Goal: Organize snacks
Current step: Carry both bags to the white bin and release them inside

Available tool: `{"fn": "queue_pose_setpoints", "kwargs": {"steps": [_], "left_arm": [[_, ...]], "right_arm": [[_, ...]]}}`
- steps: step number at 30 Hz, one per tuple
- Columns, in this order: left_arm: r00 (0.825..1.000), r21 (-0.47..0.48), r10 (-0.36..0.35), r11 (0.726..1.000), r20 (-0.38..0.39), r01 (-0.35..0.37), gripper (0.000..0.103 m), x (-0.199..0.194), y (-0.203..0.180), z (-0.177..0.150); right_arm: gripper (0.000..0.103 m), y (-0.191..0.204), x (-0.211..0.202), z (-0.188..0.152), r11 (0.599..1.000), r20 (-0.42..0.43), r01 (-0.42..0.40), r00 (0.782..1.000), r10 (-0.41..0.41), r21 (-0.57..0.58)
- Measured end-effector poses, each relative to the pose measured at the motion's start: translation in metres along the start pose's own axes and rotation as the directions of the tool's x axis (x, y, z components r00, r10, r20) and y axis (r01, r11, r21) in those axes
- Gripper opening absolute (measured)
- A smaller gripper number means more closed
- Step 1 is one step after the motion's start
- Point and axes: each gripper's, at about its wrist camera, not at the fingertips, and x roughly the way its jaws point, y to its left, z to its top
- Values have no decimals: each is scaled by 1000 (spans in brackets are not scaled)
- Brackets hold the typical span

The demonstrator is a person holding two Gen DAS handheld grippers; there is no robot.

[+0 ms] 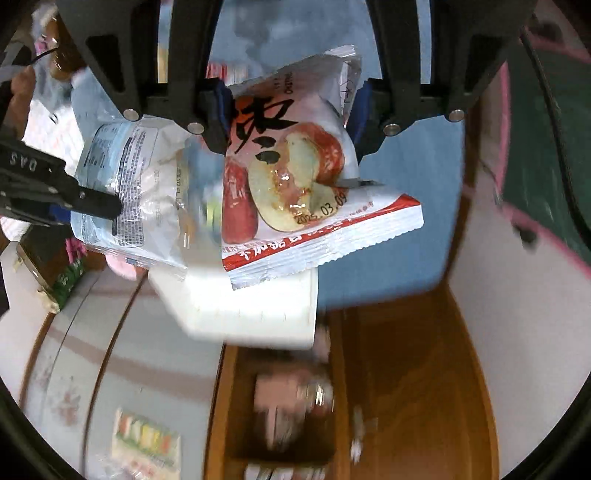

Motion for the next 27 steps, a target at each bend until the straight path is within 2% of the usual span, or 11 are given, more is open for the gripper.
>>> {"fn": "queue_pose_setpoints", "kwargs": {"steps": [4, 6, 11, 14, 16, 18, 19, 22, 23, 25, 27], "left_arm": [[989, 67, 6, 998, 150, -16, 49, -7, -19, 66], [985, 83, 19, 996, 174, -34, 49, 2, -28, 94], [985, 75, 40, 996, 167, -53, 49, 50, -42, 164], [988, 57, 79, 995, 130, -87, 50, 102, -43, 200], [990, 32, 105, 994, 97, -109, 55, 137, -45, 213], [992, 9, 115, 993, 58, -115, 94, 162, -40, 220], [993, 3, 110, 994, 49, -110, 99, 172, -38, 222], [993, -21, 115, 993, -1, -115, 100, 206, -28, 228], [993, -25, 116, 993, -19, -117, 100, 212, -27, 228], [993, -24, 110, 994, -42, -111, 100, 216, -24, 220], [994, -20, 103, 994, -49, -104, 100, 213, -21, 213]], "right_arm": [[38, -16, -14, 59, 997, 122, 67, 990, -71, 31], [38, -25, -12, 87, 995, 159, 84, 983, -93, 60], [38, -53, 19, 152, 981, 194, 145, 966, -169, 129], [40, -70, 50, 177, 969, 171, 183, 962, -211, 167], [46, -81, 70, 186, 964, 137, 194, 966, -220, 182], [50, -92, 89, 193, 960, 103, 189, 972, -213, 207], [53, -98, 100, 195, 959, 85, 177, 976, -200, 221], [56, -110, 119, 192, 951, 45, 173, 981, -191, 257], [59, -113, 119, 190, 948, 54, 171, 980, -192, 267], [74, -115, 116, 188, 949, 65, 159, 981, -182, 271], [76, -116, 108, 185, 954, 88, 130, 983, -159, 272]]}}
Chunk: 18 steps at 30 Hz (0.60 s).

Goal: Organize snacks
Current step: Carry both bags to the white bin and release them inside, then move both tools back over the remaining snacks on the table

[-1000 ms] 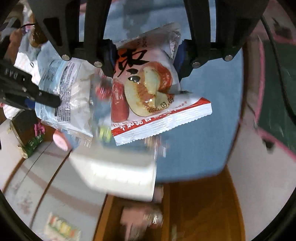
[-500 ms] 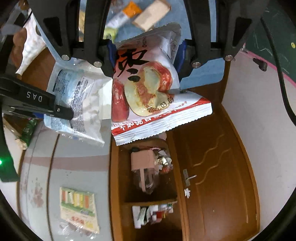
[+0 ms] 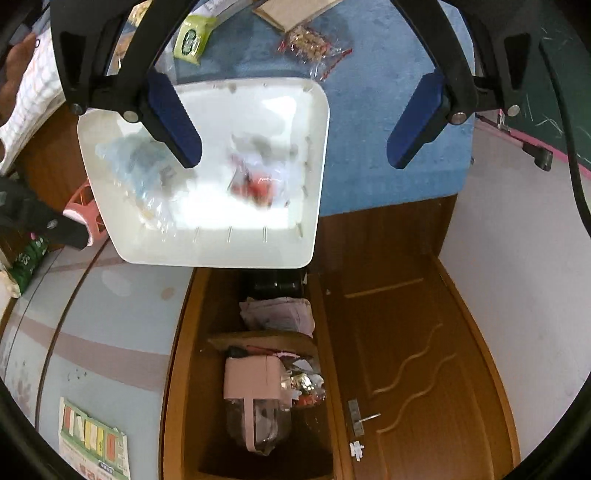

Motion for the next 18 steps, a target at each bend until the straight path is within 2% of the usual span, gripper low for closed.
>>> {"fn": "queue_pose_setpoints", "kwargs": {"steps": [4, 7, 11, 18], "left_arm": [[1000, 8, 7, 1000, -6, -7, 100, -17, 15, -19], [1000, 7, -7, 1000, -8, 7, 100, -50, 25, -44], [1000, 16, -27, 1000, -8, 27, 100, -75, 33, -55], [998, 53, -47, 998, 47, 45, 100, -144, 39, -90]], "right_arm": [[76, 0, -17, -7, 1000, 2, 12, 1000, -12, -26], [76, 0, -33, -15, 999, 2, 1, 1000, 0, -35], [76, 4, -62, -30, 999, 25, -1, 1000, 3, -52], [76, 19, -116, -57, 994, 44, 12, 999, -7, -109]]}}
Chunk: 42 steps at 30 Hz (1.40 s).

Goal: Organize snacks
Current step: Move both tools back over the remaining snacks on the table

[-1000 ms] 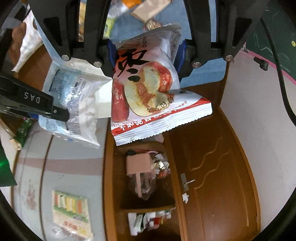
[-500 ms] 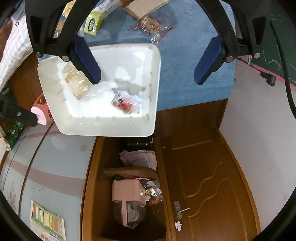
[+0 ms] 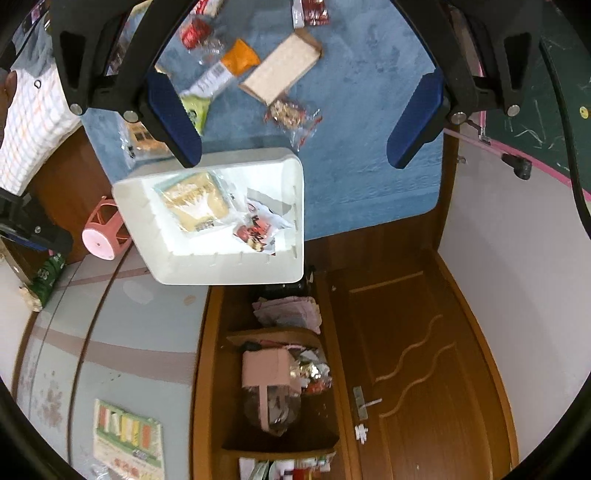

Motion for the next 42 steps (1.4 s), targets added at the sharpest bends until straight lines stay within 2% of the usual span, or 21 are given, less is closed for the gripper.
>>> {"fn": "queue_pose_setpoints", "kwargs": {"steps": [2, 4, 9, 16, 21, 23, 27, 30, 34, 42], "left_arm": [[1000, -2, 6, 1000, 18, -6, 100, -17, 1, -9], [999, -6, 23, 1000, 32, -23, 100, -30, 3, -18], [997, -19, 74, 997, 39, -73, 100, -55, 12, -44], [998, -47, 52, 998, 43, -50, 100, -76, 25, -84], [997, 8, 61, 998, 43, -61, 100, -80, 19, -114], [997, 11, 59, 998, 41, -59, 100, -79, 16, -128], [1000, -32, 0, 999, 8, 0, 100, -67, 14, -153], [1000, -47, -24, 999, -9, 24, 100, -54, 14, -172], [1000, -78, 3, 997, -29, -6, 100, -29, 15, -198], [988, -152, -4, 988, -152, -19, 99, 25, 30, -236]], "right_arm": [[79, 6, -17, -8, 1000, -3, -6, 1000, 6, -20], [85, 11, -31, -16, 999, -8, -5, 1000, 4, -37], [85, 25, -65, -40, 996, 32, -30, 999, 33, -84], [85, 54, -105, -75, 979, 145, -28, 988, 57, -200], [85, 65, -113, -109, 964, 176, -58, 979, 106, -259], [85, 68, -109, -124, 956, 146, -78, 982, 123, -284], [85, 74, -87, -158, 927, 12, -150, 986, 164, -344], [85, 76, -65, -188, 915, -44, -143, 990, 137, -378], [85, 74, -44, -221, 903, -58, -131, 991, 118, -409], [85, 74, 12, -263, 889, -204, -187, 973, 109, -418]]}}
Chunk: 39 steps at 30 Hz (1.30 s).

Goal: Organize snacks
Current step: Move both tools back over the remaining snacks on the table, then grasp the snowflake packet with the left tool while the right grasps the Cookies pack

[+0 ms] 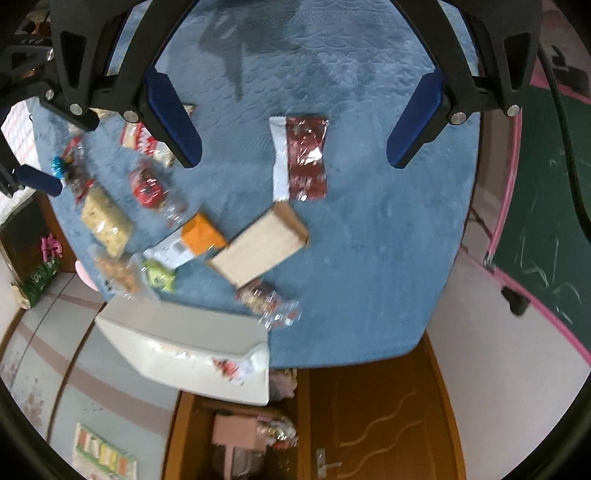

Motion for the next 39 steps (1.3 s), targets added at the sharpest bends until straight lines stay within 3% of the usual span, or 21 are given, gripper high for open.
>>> {"fn": "queue_pose_setpoints", "kwargs": {"steps": [9, 20, 24, 29, 31, 33, 36, 39], "left_arm": [[993, -48, 8, 999, -115, -14, 99, 51, 11, -11], [978, -105, 11, 994, -207, -33, 98, 92, 23, -10], [967, -124, 6, 992, -253, -39, 86, 106, 28, -12], [970, -90, 36, 994, -240, -59, 78, 108, 24, -12], [972, -81, 38, 995, -234, -58, 67, 104, 21, -12], [973, -63, 40, 996, -228, -56, 47, 98, 14, -13], [973, -16, 62, 998, -224, -68, 43, 93, 6, -14], [973, 6, 38, 999, -229, -37, 40, 84, -5, -20]], "right_arm": [[85, 2, 57, -17, 996, -144, -87, 986, 87, 3], [85, 7, 88, -25, 993, -213, -119, 971, 111, -25], [85, 15, 90, -27, 992, -211, -97, 974, 79, -77], [78, 22, 91, -28, 991, -204, -65, 978, 40, -117], [65, 22, 90, -27, 991, -199, -67, 979, 43, -116], [62, 24, 89, -25, 992, -194, -62, 980, 39, -113], [54, 24, 87, -24, 992, -192, -65, 980, 43, -105], [53, 26, 83, -25, 992, -193, -61, 980, 38, -110]]}}
